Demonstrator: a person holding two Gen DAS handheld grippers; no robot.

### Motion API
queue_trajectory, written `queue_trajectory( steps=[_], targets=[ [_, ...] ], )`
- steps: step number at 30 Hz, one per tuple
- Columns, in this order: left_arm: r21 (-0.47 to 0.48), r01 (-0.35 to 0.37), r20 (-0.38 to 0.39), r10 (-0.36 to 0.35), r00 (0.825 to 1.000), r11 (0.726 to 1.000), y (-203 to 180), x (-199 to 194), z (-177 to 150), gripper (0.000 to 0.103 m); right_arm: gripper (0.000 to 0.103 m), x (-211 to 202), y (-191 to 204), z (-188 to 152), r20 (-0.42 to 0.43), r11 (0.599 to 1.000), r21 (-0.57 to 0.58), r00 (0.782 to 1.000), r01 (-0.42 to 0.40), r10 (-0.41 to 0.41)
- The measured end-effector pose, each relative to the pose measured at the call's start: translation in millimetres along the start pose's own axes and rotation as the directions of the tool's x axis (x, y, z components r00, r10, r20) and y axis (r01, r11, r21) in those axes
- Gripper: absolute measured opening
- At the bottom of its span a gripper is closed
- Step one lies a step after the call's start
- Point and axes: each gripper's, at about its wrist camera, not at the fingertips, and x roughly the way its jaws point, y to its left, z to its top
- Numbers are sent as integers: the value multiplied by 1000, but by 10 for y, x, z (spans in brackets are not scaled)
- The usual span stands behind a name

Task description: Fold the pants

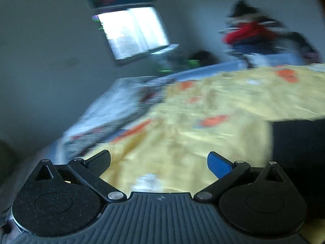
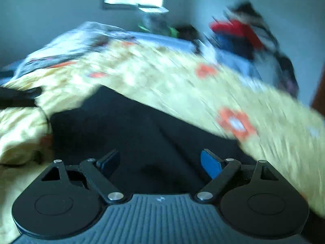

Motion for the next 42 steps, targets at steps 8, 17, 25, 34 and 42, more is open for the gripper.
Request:
queue_trajectory(
  steps=[8, 17, 25, 34, 42],
  targets=[
    [-279, -42, -59, 26, 998, 959, 691, 150, 257, 103, 86, 196, 1283, -2, 73, 869, -493, 997, 42, -7],
    [-386, 393, -117, -467, 876, 834, 355, 189, 137, 103, 59, 537, 1676, -43, 42, 761, -642, 996, 92, -84],
    [-578, 512, -80, -669, 739, 635, 491, 354, 128, 103, 36, 748, 1874, -46, 88, 687, -716, 992, 127, -93],
    [-609, 641, -54, -831, 553, 467, 366, 447, 212, 103, 15, 559, 1471, 242, 84, 873, -488, 996, 7, 39],
    [-699, 648, -63, -929, 366, 303, -66, 616, 201, 100, 15, 348, 1007, 461, 85, 948, -307, 990, -80, 111]
  ],
)
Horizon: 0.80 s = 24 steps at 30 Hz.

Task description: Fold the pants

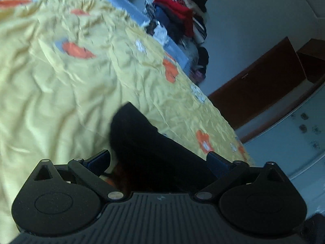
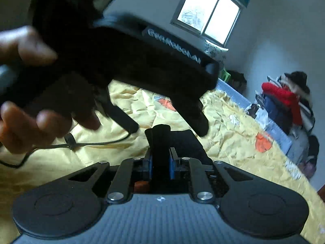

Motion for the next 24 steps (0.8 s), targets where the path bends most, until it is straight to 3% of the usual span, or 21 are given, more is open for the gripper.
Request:
queue_trajectory(
  steps=[5, 7, 9, 10, 11, 13, 14, 15, 19, 20, 21, 22, 24],
  targets=[
    [-25, -16, -21, 16, 1000, 1000, 32, 242, -12, 81, 15, -63, -35, -40, 1, 1000, 19, 1000, 16, -16],
    [-21, -33, -19, 32, 999, 999, 60, 246, -31, 59, 15, -78, -66, -58, -2, 999, 32, 1000, 8, -8],
    [-23, -41, -17, 40, 999, 999, 101, 244, -28, 52, 16, -80, -76, -65, -25, 998, 56, 999, -27, 28],
    [-27, -42, -10, 42, 999, 999, 116, 237, -22, 44, 17, -73, -69, -73, -34, 998, 60, 999, -35, 38],
    [-25, -43, -7, 43, 999, 999, 126, 227, -15, 41, 22, -70, -41, -82, -37, 998, 57, 999, -31, 33],
    [-10, -41, -10, 41, 999, 999, 126, 214, -2, 33, 46, -17, 55, -105, -66, 999, 32, 998, -13, 15],
    [-4, -43, -11, 43, 999, 999, 122, 208, 2, 33, 72, 18, 113, -118, -80, 1000, 13, 997, -11, 12],
    [2, -44, -12, 44, 999, 999, 121, 201, 3, 33, 81, 39, 181, -135, -80, 1000, -12, 997, -12, 11],
    [-5, -34, -25, 34, 999, 999, 148, 198, 8, 38, 79, 175, 355, -101, -85, 997, -77, 996, 14, -20],
    [-15, -23, -29, 23, 999, 1000, 160, 198, 14, 44, 67, 222, 393, -94, -88, 994, -109, 995, 30, -40],
    [-29, -6, -35, 5, 999, 1000, 175, 199, 22, 64, 46, 302, 429, -101, -107, 987, -153, 992, 56, -73],
    [-43, 4, -37, -5, 999, 999, 190, 195, 29, 82, 35, 357, 441, -115, -119, 981, -177, 988, 77, -99],
    [-59, 8, -30, -10, 999, 998, 205, 189, 24, 93, 22, 384, 393, -149, -119, 984, -159, 988, 81, -101]
  ],
)
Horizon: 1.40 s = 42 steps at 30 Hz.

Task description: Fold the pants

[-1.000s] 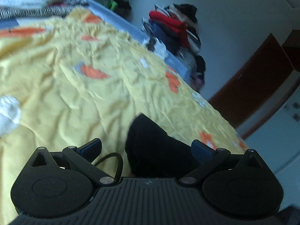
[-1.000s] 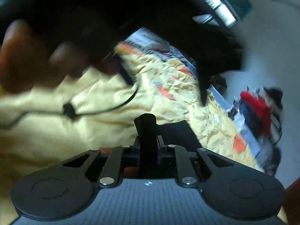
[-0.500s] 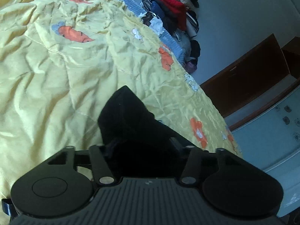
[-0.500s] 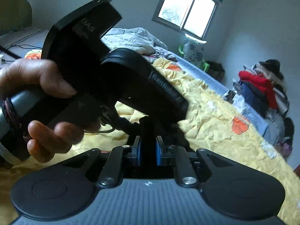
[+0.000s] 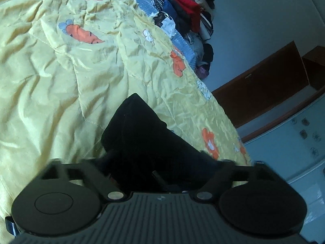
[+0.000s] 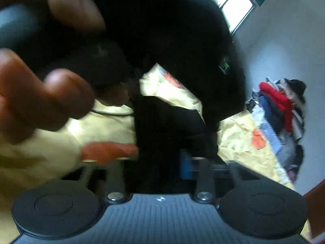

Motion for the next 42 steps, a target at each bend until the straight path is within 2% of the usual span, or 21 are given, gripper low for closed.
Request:
queue_trajectory(
  steps=[2, 4, 5, 6, 7, 8, 10, 12, 14, 15, 17, 18, 19, 20, 21, 24, 27, 31, 34, 38, 42],
  targets=[
    [-3, 2, -13, -2, 1000, 1000, 8, 30, -6, 94, 16, -48, -97, -26, 19, 997, 72, 999, -32, 31],
    [-25, 6, -29, -7, 1000, 1000, 10, 86, -19, 93, 15, -142, -283, -50, 70, 976, 197, 994, -95, 83],
    [-31, 10, -35, -11, 999, 999, 0, 115, -32, 91, 15, -169, -365, -57, 88, 964, 236, 991, -120, 101],
    [-24, 17, -42, -18, 999, 1000, -24, 151, -42, 84, 15, -207, -462, -82, 105, 951, 276, 987, -143, 118],
    [-11, 27, -52, -27, 998, 1000, -49, 190, -53, 58, 15, -235, -519, -98, 120, 941, 296, 984, -162, 132],
    [0, 16, -68, -16, 998, 1000, -76, 235, -64, 43, 15, -258, -566, -116, 133, 933, 310, 980, -181, 146],
    [36, -41, -55, 43, 998, 999, -131, 272, -87, 20, 17, -292, -628, -152, 117, 917, 332, 975, -219, 191],
    [63, -63, -29, 65, 997, 996, -154, 255, -110, 19, 20, -451, -699, -229, 150, 893, 350, 958, -284, 246],
    [53, -63, -13, 63, 998, 997, -131, 228, -130, 18, 20, -702, -816, -343, 253, 824, 404, 914, -398, 318],
    [60, -71, -5, 72, 997, 996, -138, 217, -145, 18, 20, -787, -935, -424, 286, 789, 455, 907, -412, 309],
    [99, -99, 20, 97, 995, 990, -222, 185, -193, 18, 20, -799, -1093, -532, 249, 781, 534, 943, -324, 221],
    [125, -114, 39, 109, 993, 986, -294, 148, -230, 18, 20, -751, -1117, -556, 178, 804, 548, 971, -233, 160],
    [154, -126, 62, 118, 991, 980, -381, 107, -271, 18, 20, -690, -1106, -571, 121, 819, 547, 985, -171, 125],
    [191, -136, 89, 121, 989, 972, -491, 58, -326, 18, 20, -638, -1096, -591, 91, 821, 552, 989, -147, 116],
    [230, -143, 112, 120, 986, 963, -600, 16, -377, 18, 20, -601, -1096, -614, 100, 803, 572, 985, -170, 138],
    [311, -140, 143, 99, 985, 940, -918, -47, -539, 18, 20, -564, -1122, -668, 197, 705, 649, 959, -284, 204],
    [385, -163, 180, 100, 979, 908, -1209, -65, -708, 18, 20, -725, -1142, -738, 248, 656, 689, 950, -309, 187],
    [453, -115, 169, 41, 985, 884, -1586, -8, -941, 18, 20, -1032, -1428, -1045, 302, 573, 749, 941, -334, 154],
    [511, -69, 140, -4, 990, 857, -1924, 115, -1165, 18, 20, -1313, -1650, -1339, 312, 519, 792, 944, -322, 109],
    [588, 14, 71, -69, 995, 809, -2373, 316, -1504, 18, 20, -1641, -1924, -1730, 302, 473, 834, 953, -283, 38],
    [640, 73, 6, -100, 995, 765, -2710, 633, -1863, 20, 20, -1957, -2120, -2218, 268, 409, 883, 963, -232, -33]
  ],
)
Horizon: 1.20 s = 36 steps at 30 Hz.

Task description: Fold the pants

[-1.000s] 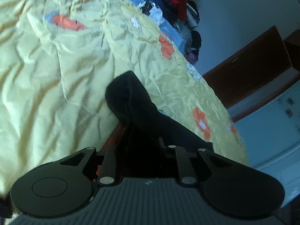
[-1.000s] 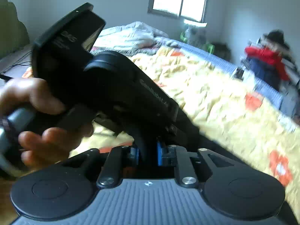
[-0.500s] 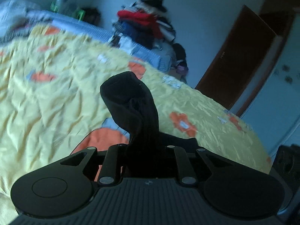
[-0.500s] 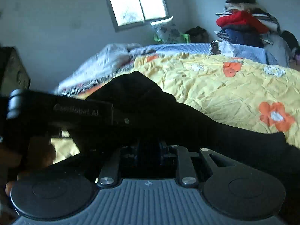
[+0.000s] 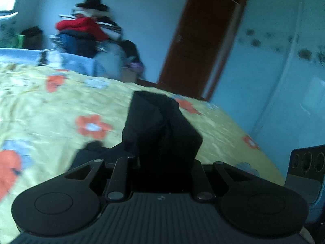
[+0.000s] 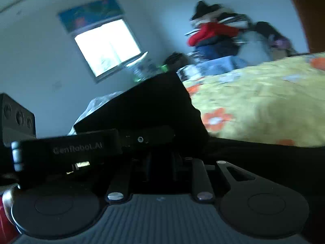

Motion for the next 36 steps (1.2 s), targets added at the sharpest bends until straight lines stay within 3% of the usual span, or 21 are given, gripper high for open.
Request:
queue_trajectory(
  steps=[10, 14, 17, 19, 21, 22, 23, 24, 27, 30, 36],
  targets=[
    [63, 82, -107, -75, 991, 995, -688, 786, -276, 21, 20, -396, -808, -48, 14, 984, 88, 988, 153, -155],
    [79, 113, -162, -99, 982, 990, -776, 952, -391, 44, 21, -520, -994, -116, -19, 974, 99, 979, 203, -202],
    [131, 136, -184, -111, 977, 982, -831, 909, -473, 56, 26, -746, -1078, -208, -38, 939, 23, 939, 343, -342],
    [165, 118, -143, -95, 985, 979, -803, 790, -478, 67, 31, -882, -1142, -206, -22, 892, -5, 891, 453, -453],
    [175, 78, -76, -65, 995, 982, -742, 617, -452, 77, 41, -1018, -1196, -173, 21, 870, 30, 870, 492, -492],
    [165, 64, -44, -58, 997, 984, -686, 527, -425, 84, 47, -1077, -1220, -135, 54, 874, 67, 873, 481, -485],
    [153, 48, -6, -48, 999, 987, -615, 443, -401, 86, 64, -1108, -1229, -101, 82, 883, 99, 881, 459, -467],
    [140, 17, 30, -22, 999, 990, -554, 377, -346, 89, 76, -1121, -1222, -53, 116, 900, 124, 894, 419, -432],
    [113, -23, 81, 14, 997, 993, -296, 207, -228, 92, 76, -1008, -1176, 109, 158, 932, 119, 920, 342, -358],
    [87, -105, 102, 96, 990, 991, -16, 72, -163, 92, 76, -784, -1110, 235, 127, 940, 70, 932, 333, -340],
    [-3, -313, 99, 312, 945, 950, 632, 23, -62, 94, 74, -412, -1358, 234, -6, 948, 142, 958, 284, -286]
  ],
)
